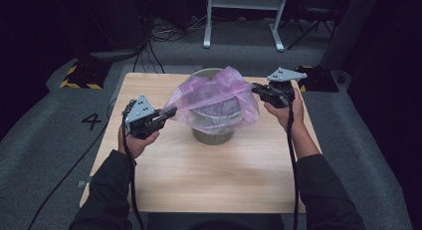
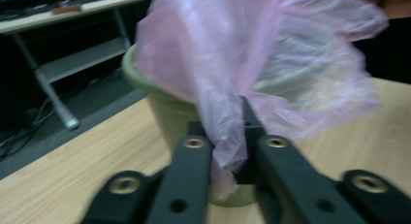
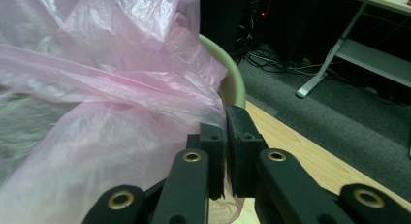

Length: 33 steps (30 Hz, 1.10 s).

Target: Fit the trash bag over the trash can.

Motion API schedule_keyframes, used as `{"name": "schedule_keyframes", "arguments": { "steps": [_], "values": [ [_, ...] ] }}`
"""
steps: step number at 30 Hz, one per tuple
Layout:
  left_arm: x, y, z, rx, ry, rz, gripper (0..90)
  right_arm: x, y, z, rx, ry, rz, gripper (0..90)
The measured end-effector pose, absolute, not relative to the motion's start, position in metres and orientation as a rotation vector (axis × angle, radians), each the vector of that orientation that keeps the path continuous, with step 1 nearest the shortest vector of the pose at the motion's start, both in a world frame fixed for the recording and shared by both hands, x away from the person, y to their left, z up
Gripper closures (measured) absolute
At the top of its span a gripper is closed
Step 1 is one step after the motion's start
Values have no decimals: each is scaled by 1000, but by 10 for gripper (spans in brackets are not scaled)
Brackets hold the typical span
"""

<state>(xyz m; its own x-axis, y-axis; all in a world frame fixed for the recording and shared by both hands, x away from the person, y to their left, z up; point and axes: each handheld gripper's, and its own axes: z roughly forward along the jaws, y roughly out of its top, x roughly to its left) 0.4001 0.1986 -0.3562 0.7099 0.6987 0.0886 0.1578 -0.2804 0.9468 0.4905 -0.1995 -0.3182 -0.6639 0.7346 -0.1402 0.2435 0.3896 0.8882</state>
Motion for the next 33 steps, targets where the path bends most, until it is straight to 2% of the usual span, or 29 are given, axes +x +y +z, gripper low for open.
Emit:
{"name": "schedule_keyframes", "arguments": {
  "steps": [1,2,3,4,5,8,11,17,20,22,25,26,28,30,33],
  "values": [
    [400,199,-356,1811,674,610,661,490,-200,-318,836,2128,1234,870],
    [402,198,-358,1809,710,612,661,492,-200,-319,847,2130,1237,873],
    [403,198,-359,1815,733,596,531,493,-201,-320,854,2133,1250,884],
    [396,197,-359,1811,724,550,327,492,-203,-320,856,2135,1274,891],
    [389,195,-358,1820,705,579,260,490,-203,-320,849,2134,1279,891],
    [369,187,-348,1834,625,608,204,481,-202,-314,790,2131,1287,884],
    [362,178,-331,1844,577,572,166,473,-196,-307,746,2128,1282,876],
    [365,157,-315,1912,565,636,172,461,-185,-299,669,2138,1287,839],
    [379,144,-315,1967,615,737,364,454,-180,-297,602,2174,1271,721],
    [384,144,-316,1968,610,724,534,451,-179,-297,571,2188,1264,588],
    [385,144,-319,1958,603,724,710,441,-184,-297,564,2170,1307,429],
    [385,143,-321,1951,606,735,710,441,-184,-297,564,2170,1307,429],
    [385,143,-323,1952,605,752,795,430,-190,-297,553,2151,1335,348],
    [384,143,-325,1946,604,750,868,415,-197,-298,526,2130,1340,310],
    [384,144,-325,1942,616,760,882,403,-205,-298,550,2094,1343,293]
  ]
}}
